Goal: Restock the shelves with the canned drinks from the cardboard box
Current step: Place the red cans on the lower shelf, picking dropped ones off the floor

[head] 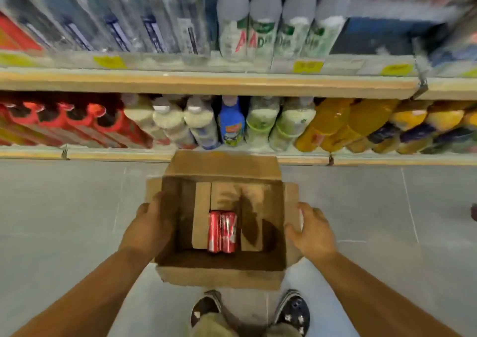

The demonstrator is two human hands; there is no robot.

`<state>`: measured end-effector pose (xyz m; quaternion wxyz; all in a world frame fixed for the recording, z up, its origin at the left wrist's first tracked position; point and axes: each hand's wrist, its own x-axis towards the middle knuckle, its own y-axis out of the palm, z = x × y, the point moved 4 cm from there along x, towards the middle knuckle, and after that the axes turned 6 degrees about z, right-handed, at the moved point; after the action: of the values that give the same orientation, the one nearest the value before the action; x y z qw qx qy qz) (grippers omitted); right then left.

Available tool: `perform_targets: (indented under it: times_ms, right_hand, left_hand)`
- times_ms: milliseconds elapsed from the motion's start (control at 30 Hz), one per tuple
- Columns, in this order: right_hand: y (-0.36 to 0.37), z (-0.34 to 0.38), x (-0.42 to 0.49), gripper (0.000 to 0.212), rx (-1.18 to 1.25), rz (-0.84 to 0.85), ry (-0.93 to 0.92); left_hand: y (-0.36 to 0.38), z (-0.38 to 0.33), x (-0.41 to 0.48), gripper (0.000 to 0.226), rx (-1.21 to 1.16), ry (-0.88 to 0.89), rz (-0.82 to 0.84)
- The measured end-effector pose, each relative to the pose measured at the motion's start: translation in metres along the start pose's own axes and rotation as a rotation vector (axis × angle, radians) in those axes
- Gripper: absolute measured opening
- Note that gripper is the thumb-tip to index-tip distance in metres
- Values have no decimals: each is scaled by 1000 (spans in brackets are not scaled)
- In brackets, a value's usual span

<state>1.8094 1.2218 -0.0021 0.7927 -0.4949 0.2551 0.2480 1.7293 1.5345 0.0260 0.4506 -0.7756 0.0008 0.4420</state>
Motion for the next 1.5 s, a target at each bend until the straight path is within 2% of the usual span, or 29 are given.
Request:
perform_targets:
  times_ms: [67, 200, 333, 467, 567, 700, 933, 1100, 1333, 1500]
  right_hand:
    - [37, -25, 29, 60, -29, 78, 61]
    - [98, -62, 79, 80, 41, 140, 101]
    - [143, -82, 110, 90, 48, 68, 39]
    - [156, -91, 113, 93, 35, -24, 2]
    - [147, -92, 105, 96, 46, -46, -16]
    - [118, -102, 79, 97, 84, -62, -10]
    - [35, -162, 10, 100, 68, -75, 74]
    - [-37, -232, -36, 110, 34, -88, 103]
    - [-151, -349, -80, 97, 40, -109, 154]
    - [-232, -430, -85, 100, -4, -113, 111]
  left_hand:
    - [38, 31, 35, 46, -8, -85, 48]
    - [94, 76, 98, 81, 67, -139, 46]
    - [132, 97, 137, 88, 18, -217, -30]
    - [140, 100, 152, 91, 24, -119, -141]
    - [136, 97, 138, 97, -15, -117, -134]
    - [125, 72, 99, 102, -100, -72, -125]
    - [107, -5, 26, 102, -68, 27, -36]
    - [118, -87, -34, 90, -22, 114, -35]
    - [171, -229, -116, 91, -30, 169, -80]
    - [207, -329, -158, 87, -94, 169, -67]
